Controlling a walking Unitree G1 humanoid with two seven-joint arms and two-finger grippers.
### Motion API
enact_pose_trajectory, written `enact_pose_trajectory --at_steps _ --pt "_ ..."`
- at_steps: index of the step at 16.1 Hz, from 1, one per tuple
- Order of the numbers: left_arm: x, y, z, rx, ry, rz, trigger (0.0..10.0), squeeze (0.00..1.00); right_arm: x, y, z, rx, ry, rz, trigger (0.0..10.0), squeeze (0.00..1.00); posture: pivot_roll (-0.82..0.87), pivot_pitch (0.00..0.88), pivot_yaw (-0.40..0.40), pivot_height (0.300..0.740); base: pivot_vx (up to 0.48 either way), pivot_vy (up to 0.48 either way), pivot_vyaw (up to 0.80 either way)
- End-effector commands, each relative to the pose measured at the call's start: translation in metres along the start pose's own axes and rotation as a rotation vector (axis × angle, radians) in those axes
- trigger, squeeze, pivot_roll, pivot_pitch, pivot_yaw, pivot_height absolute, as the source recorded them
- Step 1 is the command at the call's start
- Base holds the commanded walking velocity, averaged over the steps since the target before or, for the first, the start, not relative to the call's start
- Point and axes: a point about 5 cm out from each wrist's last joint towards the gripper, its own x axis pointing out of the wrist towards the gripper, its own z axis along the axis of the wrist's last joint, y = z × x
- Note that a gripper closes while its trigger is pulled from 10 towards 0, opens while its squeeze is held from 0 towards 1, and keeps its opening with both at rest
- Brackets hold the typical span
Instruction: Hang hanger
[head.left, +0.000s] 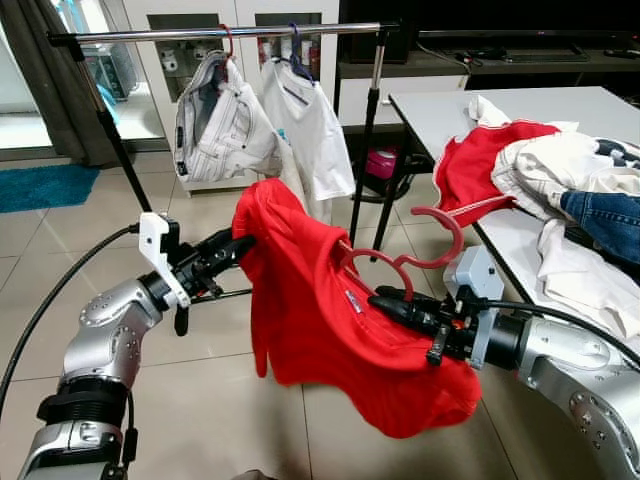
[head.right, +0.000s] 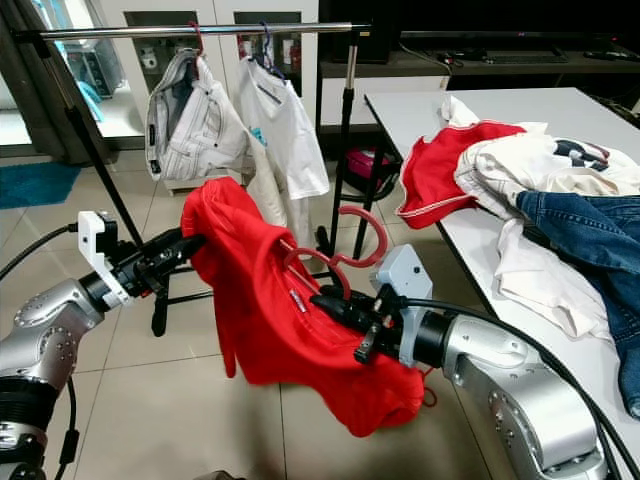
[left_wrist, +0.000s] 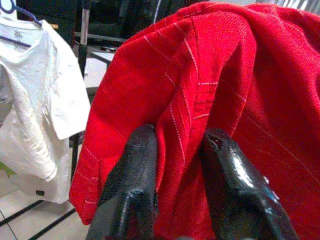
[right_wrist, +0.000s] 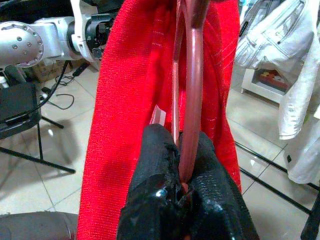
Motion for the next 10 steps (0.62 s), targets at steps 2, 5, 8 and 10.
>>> enact_pose_trajectory --at_steps 2,5,8,10 --pt "-0.0009 0.0042 0.0063 0.013 -0.009 -0.001 0.0 0.0 -0.0003 -0.0006 0.0027 -0.016 -0.007 0.0 10.0 0.0 -0.18 0.0 0.032 0.74 0.0 0.0 0.0" --pt "0.0001 0.0041 0.0072 0.009 -0.009 -0.011 0.0 0.0 0.0 -0.0004 0.0019 -0.017 -0.003 0.0 10.0 0.0 -0.18 0.0 0.033 0.74 0.0 0.0 0.0" --pt "-0.0004 0.0046 0.011 0.014 -0.02 -0.019 0.0 0.0 0.0002 -0.0011 0.0006 -0.016 0.003 -0.01 10.0 0.0 -0.18 0.0 0.034 0.74 0.0 0.0 0.0" --pt "-0.0012 0.0034 0.0144 0.019 -0.036 -0.026 0.0 0.0 0.0008 -0.0075 -0.005 -0.01 0.039 -0.073 10.0 0.0 -0.18 0.0 0.034 0.74 0.0 0.0 0.0"
